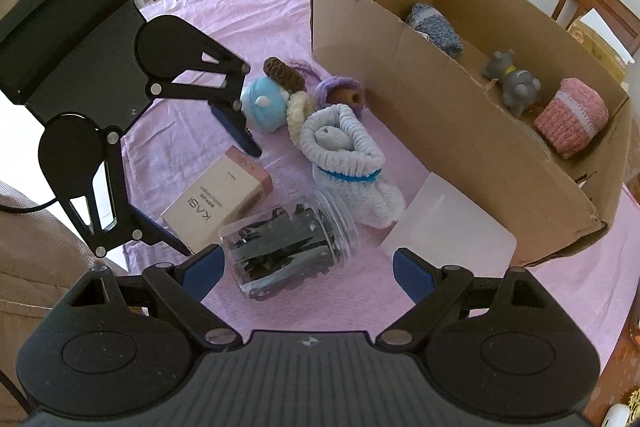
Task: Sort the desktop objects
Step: 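Grasp the pink KASI box with the left tool while the right tool grasps the clip jar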
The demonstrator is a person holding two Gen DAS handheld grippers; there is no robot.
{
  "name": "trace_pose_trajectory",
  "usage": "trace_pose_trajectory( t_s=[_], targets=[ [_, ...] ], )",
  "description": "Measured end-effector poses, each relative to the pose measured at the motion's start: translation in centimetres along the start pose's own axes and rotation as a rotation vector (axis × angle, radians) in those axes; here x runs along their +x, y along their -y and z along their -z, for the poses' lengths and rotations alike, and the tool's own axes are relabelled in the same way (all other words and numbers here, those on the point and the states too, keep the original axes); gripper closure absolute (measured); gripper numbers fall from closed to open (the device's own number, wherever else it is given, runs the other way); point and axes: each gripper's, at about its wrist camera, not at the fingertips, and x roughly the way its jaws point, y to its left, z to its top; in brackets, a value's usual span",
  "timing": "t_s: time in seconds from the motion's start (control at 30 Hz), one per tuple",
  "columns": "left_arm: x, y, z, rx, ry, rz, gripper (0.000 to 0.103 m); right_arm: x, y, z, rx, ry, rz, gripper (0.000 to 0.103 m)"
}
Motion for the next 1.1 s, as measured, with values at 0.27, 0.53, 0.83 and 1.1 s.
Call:
trace_pose_trajectory(
  t_s=[0.27, 0.53, 0.83, 1.1],
  targets=[
    [-0.9, -0.1, 0.9, -0.049, 0.016, 0.007, 0.022, 0.4, 0.1, -0.6, -0.023, 0.005, -0.037, 0.009],
    [-2.2, 0.1, 2.0, -0.119, 0.025, -0.029, 0.022, 1.6, -0.3, -1.5, -0.098, -0.012, -0.085, 0.009],
    [-2.8, 0.5, 2.2, -0.185, 0.039, -0.057, 0.022, 3.0, -1.7, -1.3, -0.199, -0.044, -0.086, 0.01],
    [-3.4, 0.8, 2.0, -0.209, 0.051, -0.064, 0.022, 3.1, -1.5, -1.0, -0.199, -0.054, -0.066, 0.024]
  ],
)
